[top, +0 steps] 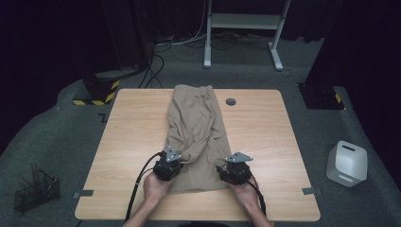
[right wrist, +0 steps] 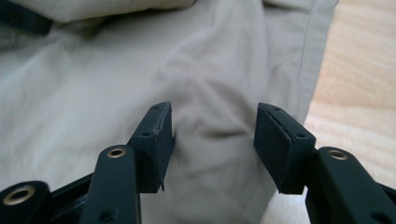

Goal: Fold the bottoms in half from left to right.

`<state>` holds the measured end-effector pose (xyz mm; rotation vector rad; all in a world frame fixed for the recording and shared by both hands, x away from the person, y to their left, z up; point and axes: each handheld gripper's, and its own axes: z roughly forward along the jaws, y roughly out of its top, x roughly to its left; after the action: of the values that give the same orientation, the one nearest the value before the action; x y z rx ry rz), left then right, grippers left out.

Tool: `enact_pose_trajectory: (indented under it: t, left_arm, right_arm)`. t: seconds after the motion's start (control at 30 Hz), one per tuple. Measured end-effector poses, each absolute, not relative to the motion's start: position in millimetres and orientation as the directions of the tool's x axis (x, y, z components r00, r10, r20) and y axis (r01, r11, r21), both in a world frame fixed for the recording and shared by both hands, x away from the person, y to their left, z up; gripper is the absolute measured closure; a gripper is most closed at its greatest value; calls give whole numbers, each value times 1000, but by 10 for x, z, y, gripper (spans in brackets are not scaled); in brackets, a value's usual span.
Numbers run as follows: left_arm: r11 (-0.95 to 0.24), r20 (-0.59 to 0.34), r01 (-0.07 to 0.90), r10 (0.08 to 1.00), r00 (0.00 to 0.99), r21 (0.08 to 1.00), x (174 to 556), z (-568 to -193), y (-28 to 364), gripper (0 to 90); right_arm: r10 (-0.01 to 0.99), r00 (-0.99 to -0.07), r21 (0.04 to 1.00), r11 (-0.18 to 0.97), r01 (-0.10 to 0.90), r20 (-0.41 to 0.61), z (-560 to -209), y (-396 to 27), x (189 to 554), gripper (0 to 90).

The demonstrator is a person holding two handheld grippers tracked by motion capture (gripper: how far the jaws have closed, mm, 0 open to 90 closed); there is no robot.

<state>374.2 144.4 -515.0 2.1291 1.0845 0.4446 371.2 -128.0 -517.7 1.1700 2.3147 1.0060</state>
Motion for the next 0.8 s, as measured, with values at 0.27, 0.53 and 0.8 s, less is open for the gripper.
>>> enact_pose_trajectory:
  t: [0.27, 0.53, 0.8]
  left_arm:
    - [-389, 16, 600, 847, 531, 699, 4109, -5132, 1495, 887]
    - [-420, 12, 506, 778, 628, 753, 3820, -4807, 1242, 886]
    - [-480, -12, 510, 720, 694, 713, 3774, -4958, 1000, 790]
  right_arm:
    - [819, -573, 739, 397, 545, -17, -5240, -1155, 3912, 481]
    - [823, -568, 738, 396, 547, -20, -5240, -1108, 4010, 481]
    - [822, -570, 738, 395, 547, -17, -5240, -1114, 4009, 478]
